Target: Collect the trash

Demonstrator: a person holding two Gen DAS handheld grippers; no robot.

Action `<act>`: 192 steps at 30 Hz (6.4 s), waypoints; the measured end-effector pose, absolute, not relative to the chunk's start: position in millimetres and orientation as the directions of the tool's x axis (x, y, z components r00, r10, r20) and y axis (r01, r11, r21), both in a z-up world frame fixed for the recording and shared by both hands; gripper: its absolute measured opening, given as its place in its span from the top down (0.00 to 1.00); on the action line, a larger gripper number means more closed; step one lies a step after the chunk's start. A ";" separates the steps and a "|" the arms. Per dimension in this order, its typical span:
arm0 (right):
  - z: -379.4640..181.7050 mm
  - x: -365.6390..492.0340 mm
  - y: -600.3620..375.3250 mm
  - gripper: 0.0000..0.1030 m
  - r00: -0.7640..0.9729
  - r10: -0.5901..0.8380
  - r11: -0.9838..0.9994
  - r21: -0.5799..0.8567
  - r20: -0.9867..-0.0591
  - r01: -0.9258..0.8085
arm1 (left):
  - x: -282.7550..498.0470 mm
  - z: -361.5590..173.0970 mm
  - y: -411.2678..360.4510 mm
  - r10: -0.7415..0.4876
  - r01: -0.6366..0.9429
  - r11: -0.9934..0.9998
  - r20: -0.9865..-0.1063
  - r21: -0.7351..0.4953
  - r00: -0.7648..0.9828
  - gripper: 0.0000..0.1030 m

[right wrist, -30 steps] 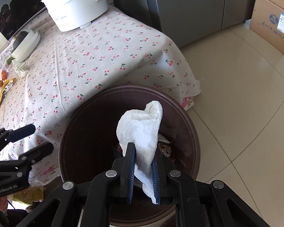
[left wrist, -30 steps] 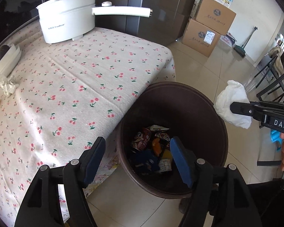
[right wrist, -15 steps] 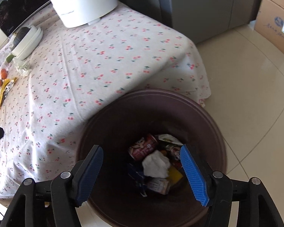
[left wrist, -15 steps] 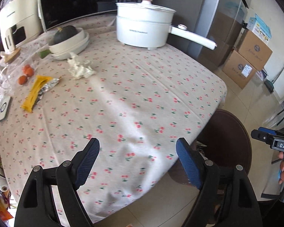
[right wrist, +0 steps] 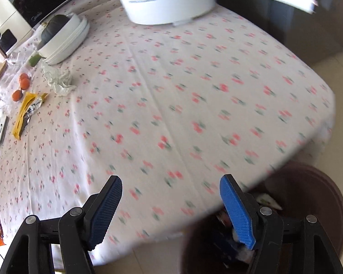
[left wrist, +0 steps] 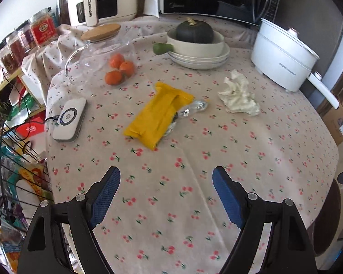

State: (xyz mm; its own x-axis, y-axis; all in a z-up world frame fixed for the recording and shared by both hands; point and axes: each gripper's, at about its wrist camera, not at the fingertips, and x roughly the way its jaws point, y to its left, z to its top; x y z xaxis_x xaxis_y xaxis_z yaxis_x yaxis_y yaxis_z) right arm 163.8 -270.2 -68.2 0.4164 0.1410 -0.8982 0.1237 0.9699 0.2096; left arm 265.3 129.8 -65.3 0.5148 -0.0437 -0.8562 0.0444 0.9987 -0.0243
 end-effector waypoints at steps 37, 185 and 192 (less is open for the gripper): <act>-70.4 290.7 -98.5 0.77 0.521 0.332 0.941 0.233 -0.786 -0.247 | 293.5 -90.5 123.0 -0.076 0.125 0.992 -0.862 -0.015 0.501 0.96; -11.9 -65.1 -252.3 0.05 0.708 -0.050 0.999 -0.024 -0.704 0.046 | -34.0 -24.0 -27.0 -0.045 0.096 0.995 -0.675 0.039 0.736 0.11; -11.7 -64.6 -252.0 0.05 0.704 -0.048 0.999 -0.021 -0.709 0.047 | -34.6 -24.1 -26.8 -0.049 0.099 0.994 -0.674 0.036 0.737 0.11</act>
State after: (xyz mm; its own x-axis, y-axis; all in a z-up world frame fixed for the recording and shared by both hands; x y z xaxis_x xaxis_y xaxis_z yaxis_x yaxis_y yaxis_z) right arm -64.6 -252.0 -11.7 0.7036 -0.0477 -0.7090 0.0469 0.9987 -0.0206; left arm -34.6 -26.8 -24.1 0.7368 -0.0488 -0.6744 0.0987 0.9945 0.0360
